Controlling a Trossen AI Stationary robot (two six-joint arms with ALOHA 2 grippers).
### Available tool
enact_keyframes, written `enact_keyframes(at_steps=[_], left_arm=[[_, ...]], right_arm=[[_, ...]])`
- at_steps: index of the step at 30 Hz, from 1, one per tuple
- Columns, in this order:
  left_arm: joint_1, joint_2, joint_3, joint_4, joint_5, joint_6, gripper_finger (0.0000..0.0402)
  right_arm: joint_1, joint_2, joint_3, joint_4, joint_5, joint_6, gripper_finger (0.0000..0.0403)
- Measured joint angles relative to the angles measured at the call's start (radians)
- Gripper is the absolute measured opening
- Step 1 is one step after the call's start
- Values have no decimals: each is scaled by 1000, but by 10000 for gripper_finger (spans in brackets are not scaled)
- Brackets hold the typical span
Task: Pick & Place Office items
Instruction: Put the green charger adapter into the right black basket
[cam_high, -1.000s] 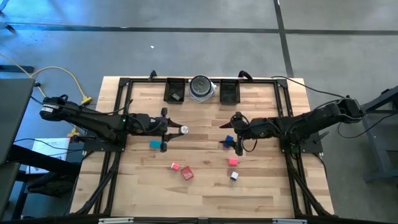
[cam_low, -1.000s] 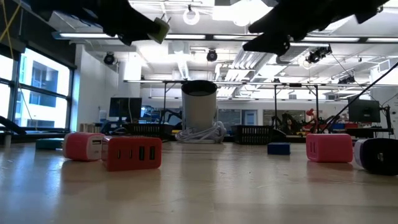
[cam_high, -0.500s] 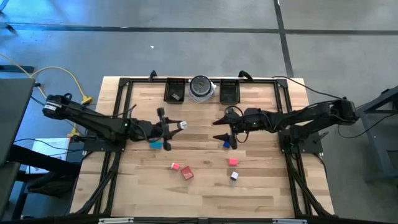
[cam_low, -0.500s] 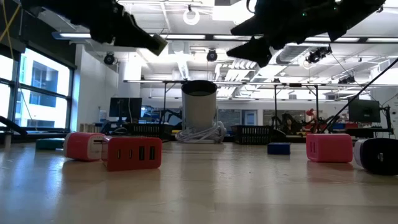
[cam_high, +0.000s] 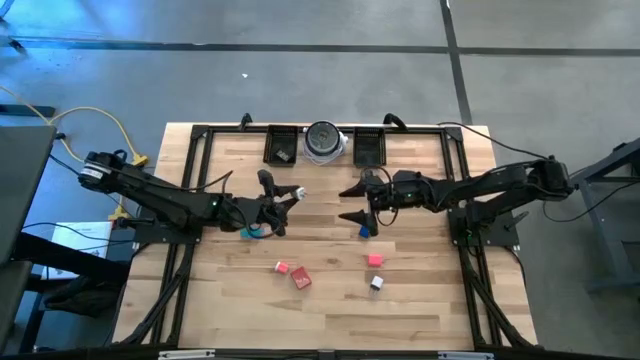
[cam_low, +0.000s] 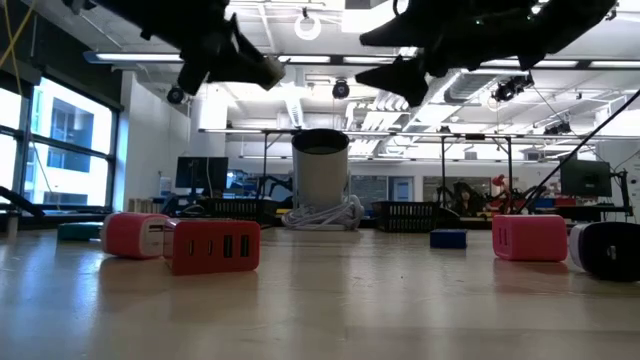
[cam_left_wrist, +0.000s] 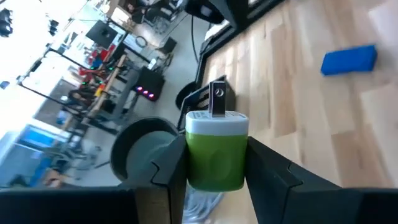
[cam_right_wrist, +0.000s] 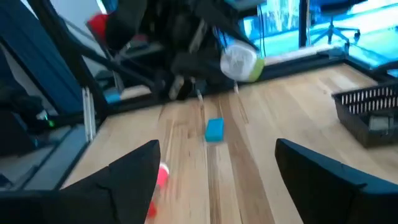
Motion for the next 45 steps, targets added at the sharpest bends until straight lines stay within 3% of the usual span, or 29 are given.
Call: enact_keyframes(at_steps=[12, 25, 35, 45], left_arm=[[-15, 180, 115, -1, -176, 193, 121], [-23, 227, 207, 6, -211, 287, 121], [15, 335, 281, 3, -269, 332, 121], [33, 339, 317, 1, -222, 332, 121]], right_arm=[[-22, 16, 0, 65, 2, 23, 306], [-31, 15, 0, 89, 132, 51, 306], [-29, 15, 0, 138, 130, 49, 306], [-28, 15, 0, 137, 135, 45, 306]])
